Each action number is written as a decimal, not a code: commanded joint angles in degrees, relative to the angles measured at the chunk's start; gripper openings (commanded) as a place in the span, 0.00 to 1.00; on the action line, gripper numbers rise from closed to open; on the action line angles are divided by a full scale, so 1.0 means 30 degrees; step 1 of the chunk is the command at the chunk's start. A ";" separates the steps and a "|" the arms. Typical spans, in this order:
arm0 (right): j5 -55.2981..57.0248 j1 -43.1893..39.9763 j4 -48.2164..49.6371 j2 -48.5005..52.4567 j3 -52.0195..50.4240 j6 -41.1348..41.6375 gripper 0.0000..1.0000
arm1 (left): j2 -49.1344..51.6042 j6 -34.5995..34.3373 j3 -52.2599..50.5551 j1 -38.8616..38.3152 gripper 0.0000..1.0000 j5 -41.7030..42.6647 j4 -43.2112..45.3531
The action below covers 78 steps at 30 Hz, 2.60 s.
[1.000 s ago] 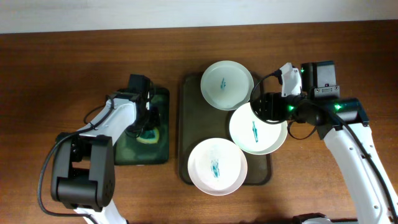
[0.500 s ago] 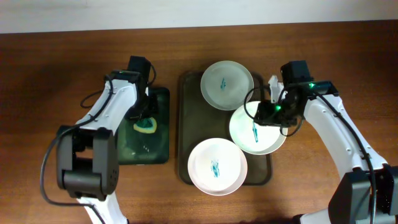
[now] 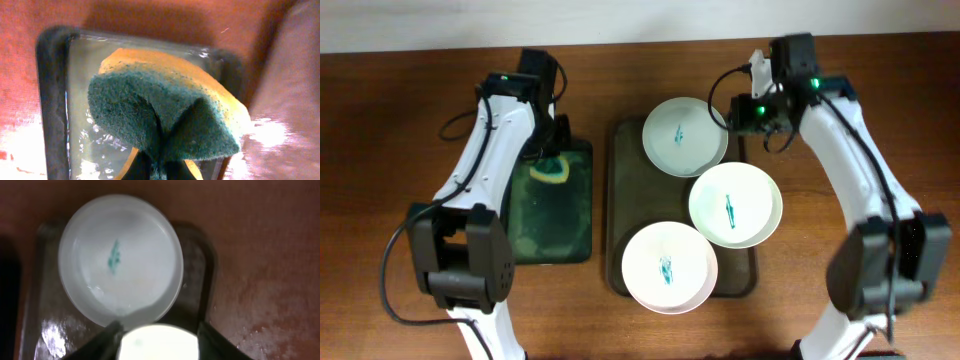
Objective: Clean dirty plates on tray and stack at the side
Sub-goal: 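Grip the top plate rim with the right gripper, bring sponge over it, then scrub the top plate with the sponge in the left gripper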
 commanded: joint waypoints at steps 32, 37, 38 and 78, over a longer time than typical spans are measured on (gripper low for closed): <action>-0.3657 0.2200 0.0743 0.7045 0.1457 0.0816 0.04 | 0.7060 -0.4422 0.0685 -0.5231 0.00 0.5384 0.9428; -0.3643 0.2200 0.0539 0.7045 0.1457 0.0816 0.04 | 0.7584 -0.3927 0.2142 -0.5005 0.00 0.2448 0.6317; -0.3643 0.2200 0.0459 0.7045 0.1457 0.0816 0.04 | 0.7584 -0.3920 0.3344 -0.4881 0.00 0.0809 0.4393; -0.3570 0.2193 0.0328 0.7045 0.1457 0.0809 0.04 | 0.8983 -0.2973 0.6003 -0.6142 0.00 0.7825 0.3133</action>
